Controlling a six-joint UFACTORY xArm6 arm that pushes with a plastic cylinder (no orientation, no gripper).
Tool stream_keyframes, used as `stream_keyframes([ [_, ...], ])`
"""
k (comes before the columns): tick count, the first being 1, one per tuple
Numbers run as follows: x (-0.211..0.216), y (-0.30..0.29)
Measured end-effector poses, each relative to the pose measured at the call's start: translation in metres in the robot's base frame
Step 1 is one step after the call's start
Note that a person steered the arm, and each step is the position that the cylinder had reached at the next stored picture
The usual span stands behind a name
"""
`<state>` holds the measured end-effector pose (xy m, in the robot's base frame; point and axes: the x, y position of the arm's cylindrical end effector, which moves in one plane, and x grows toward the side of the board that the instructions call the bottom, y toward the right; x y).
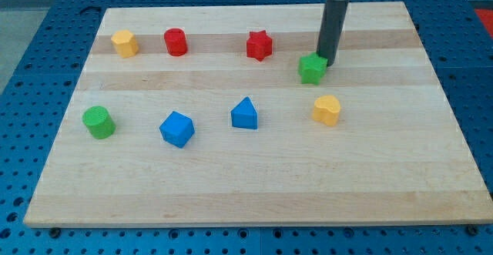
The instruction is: Move the green star to the green circle
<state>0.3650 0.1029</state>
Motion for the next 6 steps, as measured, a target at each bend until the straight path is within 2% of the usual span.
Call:
stream_keyframes([
  [1, 0.018, -0.028],
  [3, 0.014, 0.026],
  [4, 0.036, 0.024],
  [5, 0.052, -0.015],
  [6, 0.053, -0.078],
])
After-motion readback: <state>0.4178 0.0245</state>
